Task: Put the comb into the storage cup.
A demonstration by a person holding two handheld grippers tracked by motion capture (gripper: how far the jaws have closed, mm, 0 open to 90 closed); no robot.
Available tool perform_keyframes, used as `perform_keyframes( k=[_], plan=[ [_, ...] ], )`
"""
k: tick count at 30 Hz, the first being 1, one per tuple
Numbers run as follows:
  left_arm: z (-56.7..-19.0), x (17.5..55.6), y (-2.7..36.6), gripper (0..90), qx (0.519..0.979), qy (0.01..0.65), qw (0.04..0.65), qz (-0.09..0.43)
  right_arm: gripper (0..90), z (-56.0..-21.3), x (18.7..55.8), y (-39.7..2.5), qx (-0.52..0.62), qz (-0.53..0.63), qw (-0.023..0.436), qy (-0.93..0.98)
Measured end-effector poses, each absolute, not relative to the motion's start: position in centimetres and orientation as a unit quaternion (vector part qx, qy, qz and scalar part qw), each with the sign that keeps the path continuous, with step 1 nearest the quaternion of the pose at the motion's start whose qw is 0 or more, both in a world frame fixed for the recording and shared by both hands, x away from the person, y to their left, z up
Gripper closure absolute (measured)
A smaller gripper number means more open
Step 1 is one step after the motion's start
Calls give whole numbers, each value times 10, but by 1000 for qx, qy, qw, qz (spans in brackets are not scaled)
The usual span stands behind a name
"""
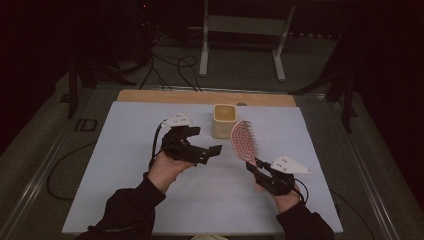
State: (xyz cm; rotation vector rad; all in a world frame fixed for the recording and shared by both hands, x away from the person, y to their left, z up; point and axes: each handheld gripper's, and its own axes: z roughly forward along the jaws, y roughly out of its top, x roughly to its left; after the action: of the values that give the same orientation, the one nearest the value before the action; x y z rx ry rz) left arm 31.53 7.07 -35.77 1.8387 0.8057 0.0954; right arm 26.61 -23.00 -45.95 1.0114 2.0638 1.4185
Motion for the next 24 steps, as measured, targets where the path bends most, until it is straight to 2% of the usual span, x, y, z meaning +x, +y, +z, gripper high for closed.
perform_keyframes(
  k=[10,24],
  plan=[
    [-354,330,44,4,776,339,532,25,702,-459,266,-230,364,512,217,747],
    [-353,348,14,65,777,360,517,14,702,-460,266,-229,360,511,216,750]
  ],
)
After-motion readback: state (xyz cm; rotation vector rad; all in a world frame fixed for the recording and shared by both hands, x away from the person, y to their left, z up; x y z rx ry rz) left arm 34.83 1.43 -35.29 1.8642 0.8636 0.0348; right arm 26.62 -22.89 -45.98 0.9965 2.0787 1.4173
